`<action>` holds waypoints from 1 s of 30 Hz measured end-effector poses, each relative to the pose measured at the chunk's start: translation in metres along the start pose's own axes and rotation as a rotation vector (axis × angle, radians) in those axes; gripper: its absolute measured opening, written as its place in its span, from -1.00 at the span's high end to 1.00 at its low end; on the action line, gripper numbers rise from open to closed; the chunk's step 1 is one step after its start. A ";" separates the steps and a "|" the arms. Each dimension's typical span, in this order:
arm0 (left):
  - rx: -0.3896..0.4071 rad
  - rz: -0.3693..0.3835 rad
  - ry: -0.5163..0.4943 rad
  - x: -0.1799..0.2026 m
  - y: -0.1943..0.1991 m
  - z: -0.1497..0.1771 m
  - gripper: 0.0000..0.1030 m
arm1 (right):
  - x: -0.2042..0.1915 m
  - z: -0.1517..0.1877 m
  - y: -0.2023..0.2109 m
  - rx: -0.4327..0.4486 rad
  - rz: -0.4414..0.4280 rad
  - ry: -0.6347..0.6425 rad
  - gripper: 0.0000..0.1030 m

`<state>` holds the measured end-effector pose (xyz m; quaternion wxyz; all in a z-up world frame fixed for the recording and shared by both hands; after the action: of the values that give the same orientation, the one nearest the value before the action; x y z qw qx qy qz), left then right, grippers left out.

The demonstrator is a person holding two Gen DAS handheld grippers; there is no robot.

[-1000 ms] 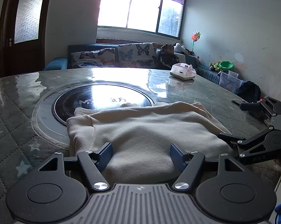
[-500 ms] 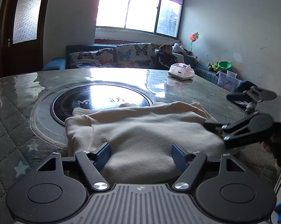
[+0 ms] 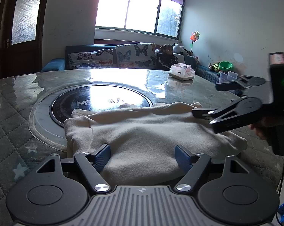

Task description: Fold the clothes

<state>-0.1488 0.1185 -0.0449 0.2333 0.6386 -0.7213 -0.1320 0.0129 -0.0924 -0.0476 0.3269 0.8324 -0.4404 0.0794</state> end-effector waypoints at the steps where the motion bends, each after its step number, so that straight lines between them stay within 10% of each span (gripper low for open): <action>1: 0.000 0.001 0.000 0.000 0.000 0.000 -0.52 | 0.001 0.003 -0.005 -0.008 0.004 -0.002 -1.00; 30: 0.007 0.024 -0.029 0.004 0.005 -0.020 -0.72 | 0.004 -0.010 -0.006 0.004 -0.034 -0.080 -1.00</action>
<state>-0.1431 0.1176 -0.0247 0.2221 0.6286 -0.7328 -0.1360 0.0214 -0.0868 -0.0413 0.3085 0.8430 -0.4387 0.0416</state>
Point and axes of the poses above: each gripper's, at about its wrist camera, not at the fingertips, and y roughly against the way its jaws point, x to its right, z to its underside, the point moved 1 cm from there along -y, roughly the way its jaws point, and after that the axes turned 4 degrees about z, right-handed, at the moved point
